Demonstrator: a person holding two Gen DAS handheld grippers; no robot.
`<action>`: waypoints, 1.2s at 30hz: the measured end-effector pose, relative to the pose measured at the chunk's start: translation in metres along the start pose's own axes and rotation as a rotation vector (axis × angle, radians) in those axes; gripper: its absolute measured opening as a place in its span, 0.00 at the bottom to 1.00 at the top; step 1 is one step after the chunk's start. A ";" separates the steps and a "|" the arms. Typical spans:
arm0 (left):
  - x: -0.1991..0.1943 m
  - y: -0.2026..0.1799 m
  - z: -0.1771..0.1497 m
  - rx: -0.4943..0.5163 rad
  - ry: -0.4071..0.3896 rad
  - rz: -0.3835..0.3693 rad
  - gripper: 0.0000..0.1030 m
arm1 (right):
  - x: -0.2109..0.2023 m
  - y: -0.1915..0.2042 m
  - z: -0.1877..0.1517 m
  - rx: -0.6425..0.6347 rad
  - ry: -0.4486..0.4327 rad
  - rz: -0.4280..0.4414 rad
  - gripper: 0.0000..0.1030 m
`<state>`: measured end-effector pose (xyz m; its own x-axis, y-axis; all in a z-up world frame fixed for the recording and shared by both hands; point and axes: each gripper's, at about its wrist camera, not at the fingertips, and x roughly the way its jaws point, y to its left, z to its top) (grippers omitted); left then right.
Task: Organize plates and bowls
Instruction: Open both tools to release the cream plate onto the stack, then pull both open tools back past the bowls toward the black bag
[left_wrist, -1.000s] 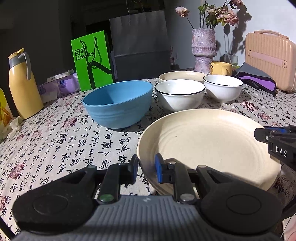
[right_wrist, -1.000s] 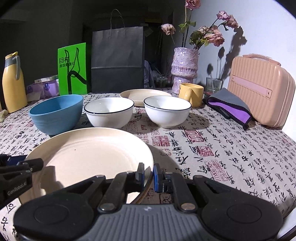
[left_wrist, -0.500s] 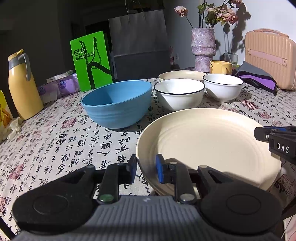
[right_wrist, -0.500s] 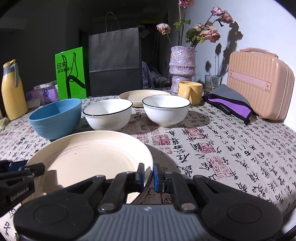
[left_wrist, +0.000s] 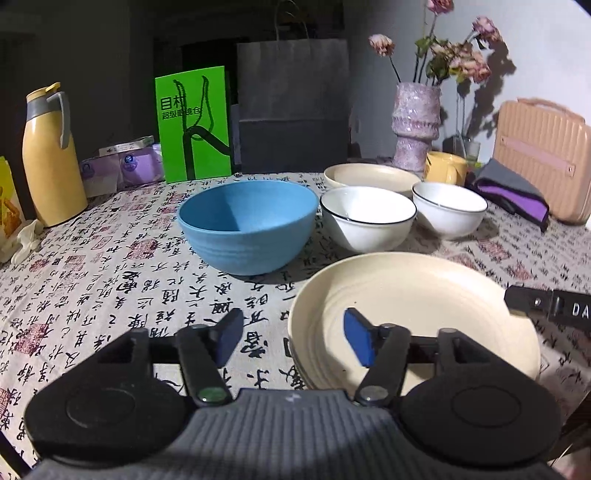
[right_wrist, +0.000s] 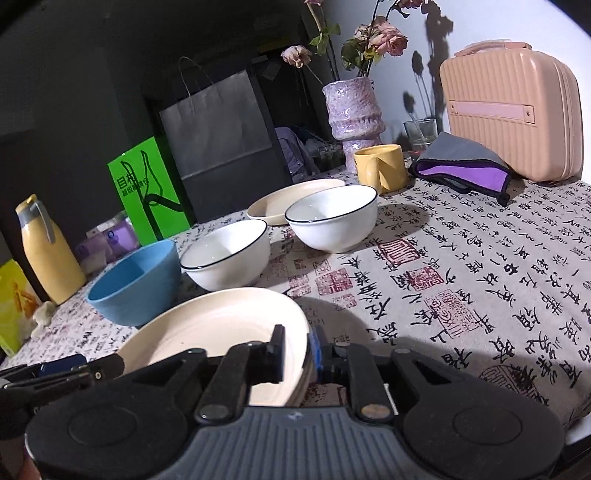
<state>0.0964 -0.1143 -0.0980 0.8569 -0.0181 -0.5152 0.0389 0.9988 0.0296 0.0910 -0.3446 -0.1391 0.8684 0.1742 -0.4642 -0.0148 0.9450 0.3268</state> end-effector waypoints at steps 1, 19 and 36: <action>-0.001 0.001 0.001 -0.006 0.000 -0.002 0.64 | -0.001 0.000 0.000 0.003 -0.002 0.006 0.22; -0.019 0.027 0.011 -0.152 -0.003 -0.098 1.00 | -0.029 0.009 0.005 0.000 -0.055 0.041 1.00; -0.029 0.059 0.025 -0.260 -0.013 -0.112 1.00 | -0.046 0.024 0.013 -0.045 -0.070 0.017 1.00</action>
<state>0.0871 -0.0565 -0.0598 0.8613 -0.1279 -0.4917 0.0018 0.9685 -0.2489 0.0571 -0.3336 -0.0992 0.9001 0.1722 -0.4001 -0.0508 0.9538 0.2962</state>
